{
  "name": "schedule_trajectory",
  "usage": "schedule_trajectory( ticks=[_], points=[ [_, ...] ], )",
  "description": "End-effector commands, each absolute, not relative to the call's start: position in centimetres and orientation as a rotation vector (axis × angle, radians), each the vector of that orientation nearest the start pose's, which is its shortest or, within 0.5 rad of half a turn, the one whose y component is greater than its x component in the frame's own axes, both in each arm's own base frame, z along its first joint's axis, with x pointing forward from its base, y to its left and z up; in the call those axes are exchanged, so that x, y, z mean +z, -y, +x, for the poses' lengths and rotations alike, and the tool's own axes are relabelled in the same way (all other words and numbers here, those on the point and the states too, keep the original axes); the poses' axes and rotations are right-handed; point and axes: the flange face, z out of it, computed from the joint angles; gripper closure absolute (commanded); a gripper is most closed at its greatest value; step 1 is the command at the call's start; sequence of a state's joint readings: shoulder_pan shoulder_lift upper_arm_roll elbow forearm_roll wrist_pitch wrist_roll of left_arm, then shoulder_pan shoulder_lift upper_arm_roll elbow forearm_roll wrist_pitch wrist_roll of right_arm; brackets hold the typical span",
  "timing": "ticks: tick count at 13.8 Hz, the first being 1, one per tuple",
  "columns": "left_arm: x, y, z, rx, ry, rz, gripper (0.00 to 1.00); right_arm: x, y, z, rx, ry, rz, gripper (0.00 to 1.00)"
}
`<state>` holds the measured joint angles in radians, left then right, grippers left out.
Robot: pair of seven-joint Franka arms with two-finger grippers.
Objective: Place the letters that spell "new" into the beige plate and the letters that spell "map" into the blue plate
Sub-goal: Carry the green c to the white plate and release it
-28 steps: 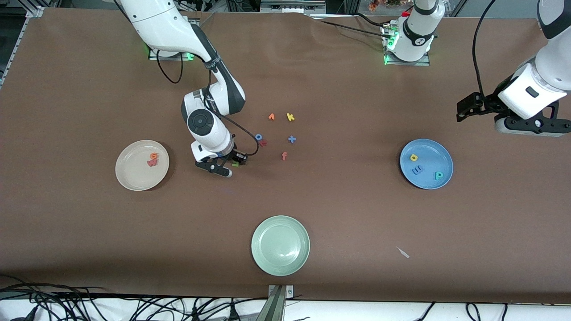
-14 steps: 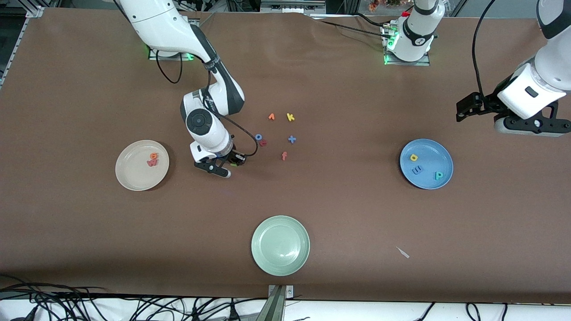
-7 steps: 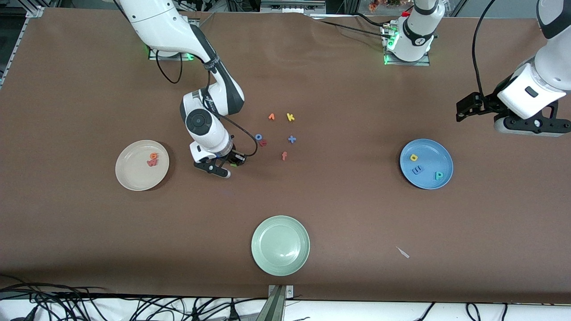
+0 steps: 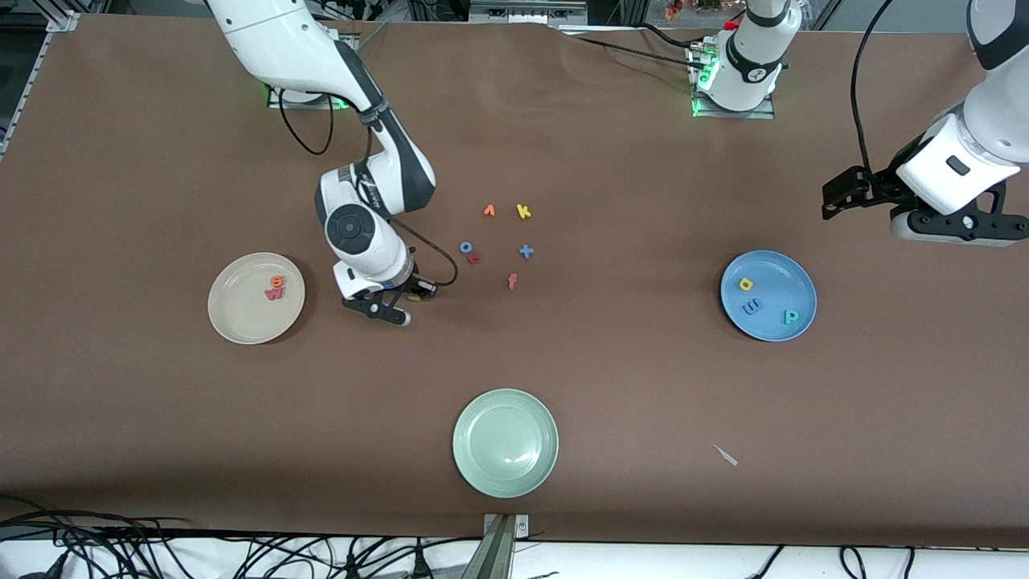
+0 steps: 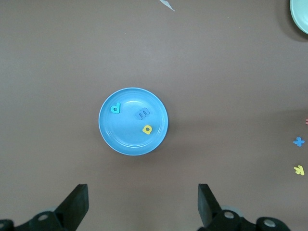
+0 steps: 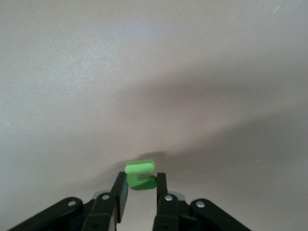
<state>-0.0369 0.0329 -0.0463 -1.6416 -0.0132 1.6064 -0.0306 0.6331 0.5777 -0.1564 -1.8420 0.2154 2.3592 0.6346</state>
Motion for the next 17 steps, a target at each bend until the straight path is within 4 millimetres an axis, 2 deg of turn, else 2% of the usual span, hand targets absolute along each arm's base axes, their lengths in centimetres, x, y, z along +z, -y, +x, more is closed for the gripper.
schedule_trajectory(
  ticks=[1, 3, 8, 12, 15, 16, 17],
  points=[
    [58.4, 4.8, 55.8, 0.103, -0.078, -3.119, 0.0, 24.7, -26.0, 57.0, 0.199, -0.306, -3.098, 0.76],
    [58.4, 4.9, 55.8, 0.103, -0.08, -3.119, 0.0, 25.5, -23.6, 56.4, 0.202, -0.208, -3.107, 0.76],
    [58.4, 4.9, 55.8, 0.103, -0.08, -3.119, 0.0, 24.8, -15.6, 55.0, 0.16, 0.01, -3.123, 0.76],
    [58.4, 4.9, 55.7, 0.101, -0.08, -3.119, 0.0, 24.6, -8.6, 55.6, 0.169, 0.14, -3.141, 0.76],
    [58.4, 4.9, 55.8, 0.103, -0.08, -3.119, 0.0, 24.5, -5.5, 55.9, 0.181, 0.162, -3.147, 0.75],
    [58.4, 4.9, 55.8, 0.103, -0.08, -3.119, 0.0, 24.5, -4.4, 56.0, 0.186, 0.15, -3.146, 0.63],
    [58.4, 4.9, 55.8, 0.103, -0.078, -3.119, 0.0, 24.3, -4.2, 56.0, 0.19, 0.129, -3.149, 0.09]
  ],
)
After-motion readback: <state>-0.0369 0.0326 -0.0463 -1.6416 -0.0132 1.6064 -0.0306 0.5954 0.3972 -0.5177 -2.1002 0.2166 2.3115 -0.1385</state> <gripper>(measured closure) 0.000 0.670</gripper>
